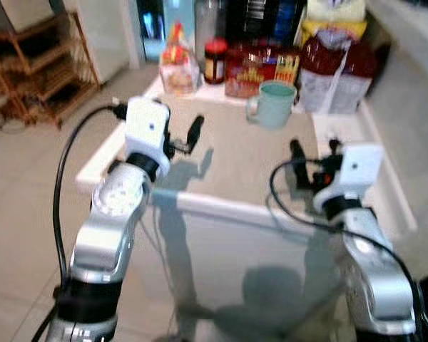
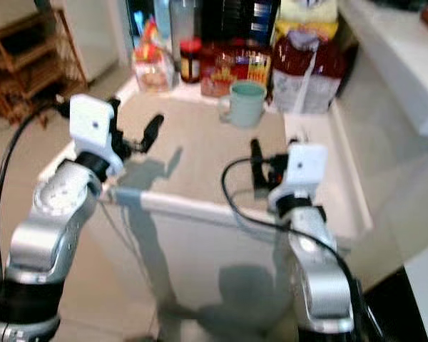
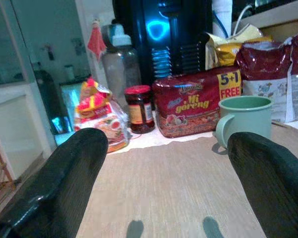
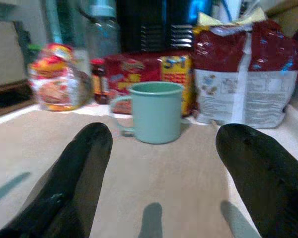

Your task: Setting the table

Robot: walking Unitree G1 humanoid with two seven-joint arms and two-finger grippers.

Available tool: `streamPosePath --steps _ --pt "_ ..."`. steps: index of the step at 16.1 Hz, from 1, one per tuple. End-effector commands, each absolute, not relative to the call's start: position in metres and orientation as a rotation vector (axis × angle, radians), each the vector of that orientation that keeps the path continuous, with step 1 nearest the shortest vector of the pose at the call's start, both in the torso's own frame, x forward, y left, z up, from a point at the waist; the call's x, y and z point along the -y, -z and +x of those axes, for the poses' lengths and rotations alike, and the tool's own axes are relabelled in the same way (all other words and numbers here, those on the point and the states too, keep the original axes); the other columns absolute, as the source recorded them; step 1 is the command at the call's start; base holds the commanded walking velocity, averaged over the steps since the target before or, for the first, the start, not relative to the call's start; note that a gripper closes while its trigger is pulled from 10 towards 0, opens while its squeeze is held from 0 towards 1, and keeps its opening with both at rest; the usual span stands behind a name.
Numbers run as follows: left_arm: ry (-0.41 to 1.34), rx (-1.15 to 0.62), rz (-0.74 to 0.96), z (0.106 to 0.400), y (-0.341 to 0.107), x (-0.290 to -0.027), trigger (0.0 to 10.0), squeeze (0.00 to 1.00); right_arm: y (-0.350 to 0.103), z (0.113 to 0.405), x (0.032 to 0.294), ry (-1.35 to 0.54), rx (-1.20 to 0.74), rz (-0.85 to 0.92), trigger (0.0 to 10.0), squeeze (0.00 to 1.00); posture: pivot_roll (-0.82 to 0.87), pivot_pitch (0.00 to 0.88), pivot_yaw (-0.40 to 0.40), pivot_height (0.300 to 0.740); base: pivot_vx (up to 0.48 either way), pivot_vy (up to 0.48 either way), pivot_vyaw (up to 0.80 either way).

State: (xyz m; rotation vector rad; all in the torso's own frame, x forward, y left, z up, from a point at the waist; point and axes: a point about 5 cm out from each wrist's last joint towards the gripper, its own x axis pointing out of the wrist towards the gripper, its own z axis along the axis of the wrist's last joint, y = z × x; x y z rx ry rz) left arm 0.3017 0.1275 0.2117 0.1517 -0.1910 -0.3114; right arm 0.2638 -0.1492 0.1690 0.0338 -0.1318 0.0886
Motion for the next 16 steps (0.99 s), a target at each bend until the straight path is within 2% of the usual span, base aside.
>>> streamPosePath --steps 1,2,5,12,16 --pt "0.317 0.192 0.157 0.301 -0.212 -0.128 10.0 0.00 -0.171 0.262 0.150 -0.091 0.129 0.040 10.0 0.00 0.05 0.000 0.001 0.740 0.000 0.000 0.00" --pt "0.318 0.191 0.152 0.301 -0.211 -0.129 10.0 0.00 -0.170 0.259 0.151 -0.096 0.121 0.042 10.0 0.00 0.05 0.000 0.001 0.740 0.000 0.000 0.00" --pt "0.328 0.194 0.148 0.299 -0.211 -0.128 10.0 0.00 -0.163 0.246 0.156 -0.101 0.093 0.046 10.0 0.00 0.05 0.000 -0.002 0.740 0.000 0.000 -0.74" --pt "0.329 0.213 0.171 0.301 -0.213 -0.126 10.0 0.00 -0.166 0.241 0.157 -0.091 0.097 0.057 10.0 0.00 0.05 0.000 0.007 0.740 0.000 0.455 -0.78" --pt "0.279 0.202 0.153 0.300 -0.210 -0.134 10.0 0.00 -0.167 0.243 0.144 -0.200 0.076 0.071 10.0 0.00 0.05 0.000 -0.012 0.740 0.000 0.000 0.00"
